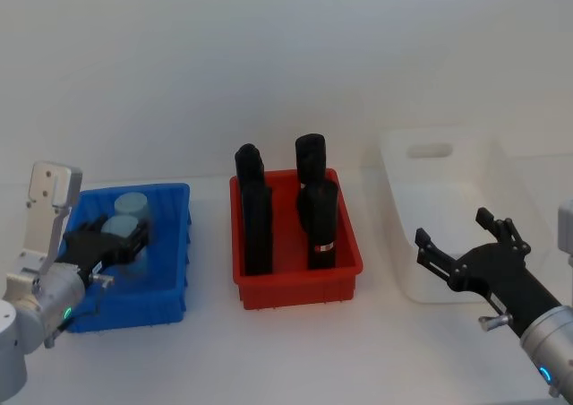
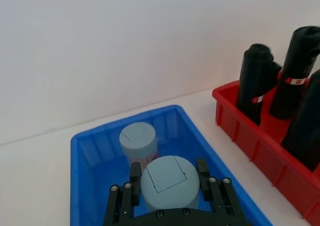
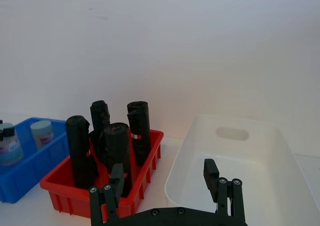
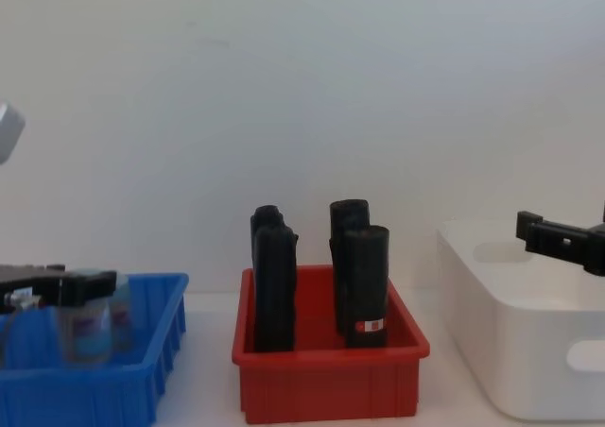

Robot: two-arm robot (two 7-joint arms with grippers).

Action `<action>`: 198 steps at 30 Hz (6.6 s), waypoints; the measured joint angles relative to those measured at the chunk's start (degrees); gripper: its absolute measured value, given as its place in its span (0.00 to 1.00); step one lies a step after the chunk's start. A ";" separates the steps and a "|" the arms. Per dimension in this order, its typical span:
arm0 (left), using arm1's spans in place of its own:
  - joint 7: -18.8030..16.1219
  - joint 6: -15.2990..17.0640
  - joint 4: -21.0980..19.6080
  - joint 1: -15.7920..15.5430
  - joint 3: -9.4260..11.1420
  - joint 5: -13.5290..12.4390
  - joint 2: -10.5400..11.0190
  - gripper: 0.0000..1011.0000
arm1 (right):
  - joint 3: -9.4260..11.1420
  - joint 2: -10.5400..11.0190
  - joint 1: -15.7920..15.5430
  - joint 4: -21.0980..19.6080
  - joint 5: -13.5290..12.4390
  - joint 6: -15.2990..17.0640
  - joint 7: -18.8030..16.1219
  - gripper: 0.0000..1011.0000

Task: Pick the cotton swabs from the blue box and place them into the white box.

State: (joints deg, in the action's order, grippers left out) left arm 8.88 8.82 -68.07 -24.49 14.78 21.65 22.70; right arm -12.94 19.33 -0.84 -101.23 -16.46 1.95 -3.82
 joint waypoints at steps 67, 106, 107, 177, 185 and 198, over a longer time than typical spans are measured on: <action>42.70 10.89 -15.30 -10.28 3.44 -4.68 -0.80 0.66 | -0.02 -0.01 0.09 0.00 0.31 0.06 -0.73 0.99; 44.77 11.36 -15.01 -11.19 4.02 -4.46 -1.43 0.66 | -3.39 -2.39 8.21 2.91 8.72 1.72 -22.06 0.99; 44.77 11.36 -15.01 -11.19 4.02 -4.46 -1.43 0.66 | -3.44 -2.50 8.41 3.08 8.93 1.73 -22.23 0.99; 44.85 11.35 -15.01 -11.23 4.02 -4.47 -1.44 0.99 | -4.75 -7.21 17.16 12.78 5.94 0.28 -21.71 0.63; 44.85 11.35 -15.01 -11.23 4.02 -4.47 -1.44 0.99 | -2.92 -5.12 15.33 11.30 3.62 0.94 -16.85 0.63; 44.85 11.35 -15.01 -11.23 4.02 -4.47 -1.44 0.99 | -0.08 -2.95 14.30 11.79 1.58 1.21 -9.02 0.63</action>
State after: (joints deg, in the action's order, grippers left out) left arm 53.73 20.17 -83.08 -35.72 18.80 17.18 21.26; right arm -13.02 16.38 13.46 -89.44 -14.88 3.16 -12.84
